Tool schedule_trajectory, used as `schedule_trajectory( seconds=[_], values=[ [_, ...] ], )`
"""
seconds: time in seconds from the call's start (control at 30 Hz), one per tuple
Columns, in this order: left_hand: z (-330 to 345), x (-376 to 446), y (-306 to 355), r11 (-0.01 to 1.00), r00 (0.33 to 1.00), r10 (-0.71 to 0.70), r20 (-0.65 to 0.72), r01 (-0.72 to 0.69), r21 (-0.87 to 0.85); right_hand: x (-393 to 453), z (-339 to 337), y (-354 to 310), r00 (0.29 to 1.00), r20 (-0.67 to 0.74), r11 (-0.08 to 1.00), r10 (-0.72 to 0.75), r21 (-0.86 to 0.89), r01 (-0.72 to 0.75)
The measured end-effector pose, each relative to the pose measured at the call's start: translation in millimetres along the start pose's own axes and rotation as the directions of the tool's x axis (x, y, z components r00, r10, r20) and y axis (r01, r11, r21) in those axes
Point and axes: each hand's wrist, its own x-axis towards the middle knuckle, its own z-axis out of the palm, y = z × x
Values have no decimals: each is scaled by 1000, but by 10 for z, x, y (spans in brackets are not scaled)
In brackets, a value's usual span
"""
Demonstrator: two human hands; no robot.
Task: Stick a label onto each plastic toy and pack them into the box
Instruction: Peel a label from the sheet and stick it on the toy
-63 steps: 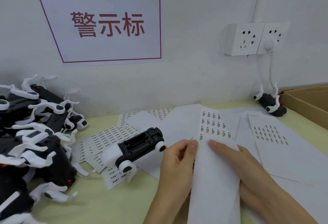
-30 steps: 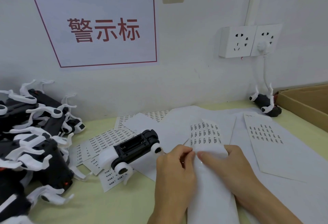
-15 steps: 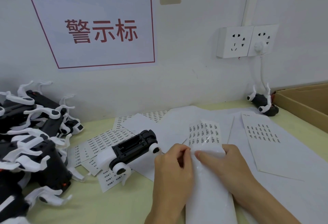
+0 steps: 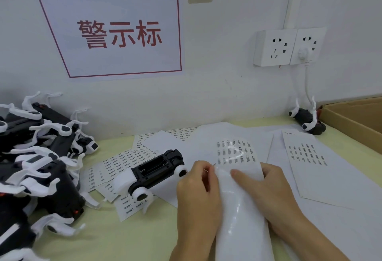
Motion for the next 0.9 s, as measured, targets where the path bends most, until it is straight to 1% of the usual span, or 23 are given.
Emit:
schedule_trajectory(
  seconds=[0.07,0.1,0.17,0.23,0.33,0.37,0.43,0.5,0.6,0.67,0.73,0.8,0.83,0.87,0.9],
  values=[
    [-2,23,-3,994,996,-58,-72,51,-97,40,-49,-5,995,-94,999,-12,-36,9],
    [-5,31,-4,987,992,-83,-93,69,-145,62,-76,-16,989,-145,995,-33,-101,19],
    [-9,43,-4,966,988,-123,-93,97,-241,118,-119,-11,970,-238,957,-53,-291,-19],
    [-5,43,-1,944,989,-137,-56,113,-311,112,-105,-21,940,-332,929,-79,-366,-51],
    [4,39,1,935,992,-127,-10,116,-334,61,-38,-13,867,-423,887,-262,-459,45],
    [6,38,-1,936,992,-123,-2,115,-332,47,-17,-7,850,-425,864,-312,-500,67],
    [7,38,-9,941,993,-116,10,113,-320,31,9,3,854,-402,833,-329,-550,62],
    [12,40,-13,943,993,-115,17,114,-312,38,10,8,882,-384,825,-275,-565,11],
    [15,49,-17,946,994,-111,19,111,-304,56,-20,5,901,-400,811,-169,-575,-104],
    [17,51,-16,948,994,-104,26,107,-299,61,-37,-3,907,-405,778,-114,-604,-172],
    [14,51,-14,951,995,-95,34,101,-291,58,-40,6,911,-403,733,-88,-645,-215],
    [13,49,-15,953,994,-95,45,104,-283,46,-39,28,902,-411,687,-130,-694,-217],
    [13,49,-13,954,994,-97,50,107,-281,42,-35,34,892,-409,674,-193,-716,-183],
    [12,49,-10,954,994,-97,55,109,-278,35,-27,35,877,-393,679,-275,-726,-112],
    [13,49,-8,957,994,-97,57,109,-270,31,-11,35,861,-357,697,-361,-717,-5]
  ],
)
